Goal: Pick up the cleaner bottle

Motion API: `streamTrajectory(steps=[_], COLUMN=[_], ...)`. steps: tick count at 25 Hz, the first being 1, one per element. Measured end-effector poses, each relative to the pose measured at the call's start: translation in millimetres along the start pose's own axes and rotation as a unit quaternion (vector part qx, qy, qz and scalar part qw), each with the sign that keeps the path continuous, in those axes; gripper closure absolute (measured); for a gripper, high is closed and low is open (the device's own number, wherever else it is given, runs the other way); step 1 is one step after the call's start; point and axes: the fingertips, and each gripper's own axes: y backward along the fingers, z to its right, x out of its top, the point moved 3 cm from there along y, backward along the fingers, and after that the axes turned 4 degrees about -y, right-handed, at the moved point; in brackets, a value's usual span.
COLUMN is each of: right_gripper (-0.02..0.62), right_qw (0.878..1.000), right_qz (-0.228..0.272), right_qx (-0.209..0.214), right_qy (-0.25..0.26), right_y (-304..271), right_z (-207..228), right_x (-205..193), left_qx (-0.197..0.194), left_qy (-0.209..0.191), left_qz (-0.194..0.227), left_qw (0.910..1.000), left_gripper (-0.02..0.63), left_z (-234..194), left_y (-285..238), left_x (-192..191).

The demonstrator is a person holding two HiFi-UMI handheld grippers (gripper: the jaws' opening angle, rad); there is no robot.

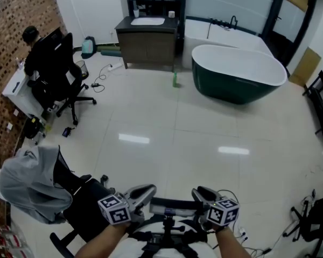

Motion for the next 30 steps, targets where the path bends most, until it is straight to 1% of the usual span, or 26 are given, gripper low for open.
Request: streamTrajectory(steps=[4,9,14,17,22,27,30], right_gripper=[0.465,0.465,0.465,0.465,0.465,0.465,0.465], right_qw=[1.0,1.0,1.0,1.0,0.998,0.997,0.996], right_qz=[0.006,0.005,-0.006,-0.016,-0.029,-0.027,-0.035], right_qx=[-0.008,-0.007,0.005,0.023,0.049,0.063,0.073], right_qy=[-0.004,0.002,0.01,0.012,0.021,0.038,0.042], right_y=[-18,-37,-64,-85,-116,-133,-135], right_z=[-11,-11,-3,6,30,64,84], right_x=[10,25,47,61,100,168,194], left_qx=[-0.003,-0.001,0.016,0.032,0.059,0.062,0.064], left_qy=[0.005,0.008,0.015,0.014,0.008,-0.001,-0.007], left_qz=[-0.004,0.005,0.012,0.017,0.029,0.032,0.038], left_qw=[1.0,1.0,0.9997,0.9993,0.9978,0.9975,0.9972], left_gripper=[0.558,0.558,0.558,0.558,0.558,0.558,0.558], left_z=[-24,-39,-57,-69,-89,-98,-99], left_y=[8,6,-1,-11,-46,-107,-145], left_x=[11,23,32,40,64,93,109])
